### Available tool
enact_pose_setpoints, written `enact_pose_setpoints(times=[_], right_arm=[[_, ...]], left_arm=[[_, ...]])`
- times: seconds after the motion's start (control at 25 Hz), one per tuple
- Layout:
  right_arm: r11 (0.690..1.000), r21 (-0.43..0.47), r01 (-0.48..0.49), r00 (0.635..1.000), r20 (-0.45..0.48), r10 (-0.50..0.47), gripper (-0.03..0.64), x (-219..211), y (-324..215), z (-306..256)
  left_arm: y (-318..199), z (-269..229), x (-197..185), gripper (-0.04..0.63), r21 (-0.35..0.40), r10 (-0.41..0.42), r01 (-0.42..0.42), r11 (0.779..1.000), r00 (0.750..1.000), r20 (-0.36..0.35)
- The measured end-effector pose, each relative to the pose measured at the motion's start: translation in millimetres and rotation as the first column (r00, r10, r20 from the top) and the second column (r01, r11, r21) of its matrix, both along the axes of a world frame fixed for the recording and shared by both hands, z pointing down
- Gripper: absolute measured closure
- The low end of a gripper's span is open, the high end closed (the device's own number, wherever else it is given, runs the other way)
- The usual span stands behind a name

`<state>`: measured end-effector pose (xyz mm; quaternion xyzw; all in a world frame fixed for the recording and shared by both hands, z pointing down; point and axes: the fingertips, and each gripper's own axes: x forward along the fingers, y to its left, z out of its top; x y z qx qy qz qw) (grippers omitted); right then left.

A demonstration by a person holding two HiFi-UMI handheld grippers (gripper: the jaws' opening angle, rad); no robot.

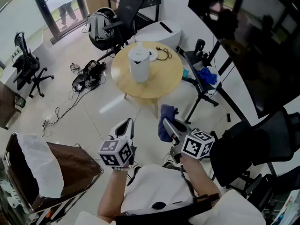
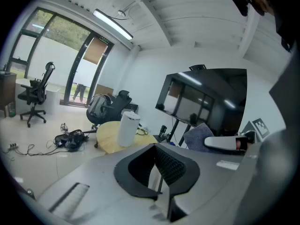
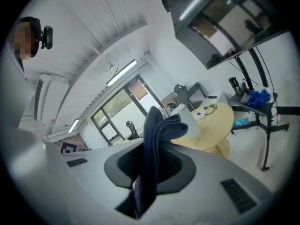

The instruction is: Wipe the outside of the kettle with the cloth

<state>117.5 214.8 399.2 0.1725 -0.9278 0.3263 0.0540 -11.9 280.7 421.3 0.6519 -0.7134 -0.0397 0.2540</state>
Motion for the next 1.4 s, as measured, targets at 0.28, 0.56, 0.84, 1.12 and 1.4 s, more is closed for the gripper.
enact_pose_setpoints(times=[0.28,0.56,0.84,1.12,1.4], right_arm=[[1.000,-0.001,-0.003,1.000,-0.003,0.003,0.554,-6.4,0.7,0.8],[1.000,0.001,0.000,1.000,-0.008,0.000,0.554,-20.8,5.5,1.6],[1.000,0.010,0.000,1.000,-0.004,0.000,0.554,-47.7,14.0,-0.8],[1.000,0.001,-0.027,1.000,-0.001,0.027,0.554,-70.5,29.4,2.0],[0.999,-0.018,-0.031,0.999,0.005,0.031,0.554,-89.9,41.5,7.6]], left_arm=[[1.2,2.9,-7.3,0.594,-0.002,-0.002,0.002,1.000,1.000,-0.005],[7.2,4.5,-22.9,0.594,0.000,-0.008,0.008,1.000,1.000,-0.011],[16.2,4.7,-48.7,0.594,0.006,-0.009,0.009,1.000,1.000,-0.014],[28.0,6.3,-75.3,0.594,0.002,0.017,-0.017,1.000,1.000,-0.012],[34.3,13.2,-96.9,0.594,-0.006,0.029,-0.029,1.000,0.999,-0.014]])
